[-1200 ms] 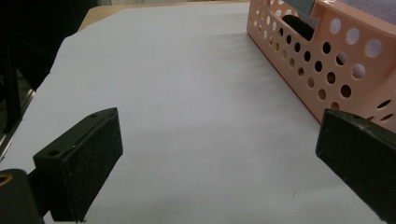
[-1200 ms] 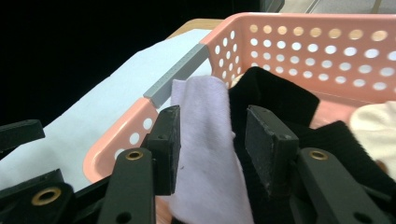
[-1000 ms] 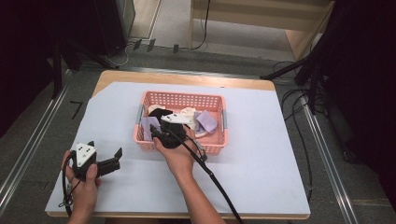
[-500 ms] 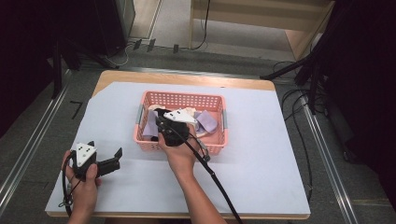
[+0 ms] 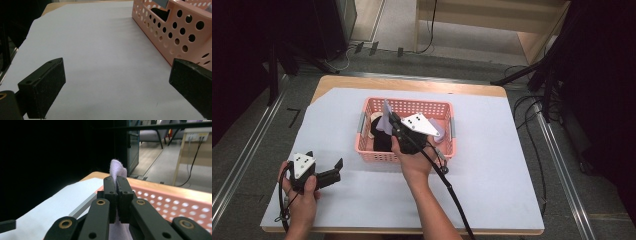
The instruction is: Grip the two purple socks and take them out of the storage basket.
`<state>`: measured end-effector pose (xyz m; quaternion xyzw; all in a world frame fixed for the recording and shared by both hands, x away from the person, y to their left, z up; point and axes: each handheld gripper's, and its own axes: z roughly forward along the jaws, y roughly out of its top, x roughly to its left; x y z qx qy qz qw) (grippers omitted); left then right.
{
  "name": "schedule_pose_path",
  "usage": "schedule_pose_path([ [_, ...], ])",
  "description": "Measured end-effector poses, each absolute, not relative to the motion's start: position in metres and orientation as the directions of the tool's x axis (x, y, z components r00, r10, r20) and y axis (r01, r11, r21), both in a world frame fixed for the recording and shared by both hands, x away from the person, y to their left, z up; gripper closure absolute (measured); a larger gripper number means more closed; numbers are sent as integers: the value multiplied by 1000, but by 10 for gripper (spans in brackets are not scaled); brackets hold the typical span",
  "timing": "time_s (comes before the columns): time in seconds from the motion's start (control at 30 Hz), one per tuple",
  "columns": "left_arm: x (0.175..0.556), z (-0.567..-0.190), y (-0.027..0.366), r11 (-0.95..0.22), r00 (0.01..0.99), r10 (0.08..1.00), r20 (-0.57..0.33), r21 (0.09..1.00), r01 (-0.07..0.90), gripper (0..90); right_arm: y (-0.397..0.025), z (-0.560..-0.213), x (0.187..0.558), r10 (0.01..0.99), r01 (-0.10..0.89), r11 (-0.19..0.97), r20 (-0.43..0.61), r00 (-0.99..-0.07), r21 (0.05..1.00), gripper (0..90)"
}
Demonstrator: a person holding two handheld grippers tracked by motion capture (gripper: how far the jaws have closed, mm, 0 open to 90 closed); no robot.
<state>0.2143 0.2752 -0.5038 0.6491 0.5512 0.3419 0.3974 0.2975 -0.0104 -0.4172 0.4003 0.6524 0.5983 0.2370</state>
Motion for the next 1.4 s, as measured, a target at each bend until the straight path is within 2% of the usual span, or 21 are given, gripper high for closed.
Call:
schedule_pose_path([
  [0.4, 214, -504, 276, -79, 160, 987, 8, 892, 444, 13, -50, -409, 302, 846, 168, -89, 163, -508, 982, 882],
  [0.73, 214, -504, 275, -81, 159, 987, 11, 893, 442, 13, -100, -402, 305, 891, 120, -118, 158, -425, 986, 882],
  [1.03, 214, -503, 275, -86, 157, 987, 16, 890, 447, 13, -140, -400, 305, 920, 112, -135, 166, -354, 984, 882],
  [1.4, 214, -504, 275, -83, 156, 988, 14, 892, 444, 13, -197, -415, 303, 954, 119, -149, 175, -243, 982, 881],
])
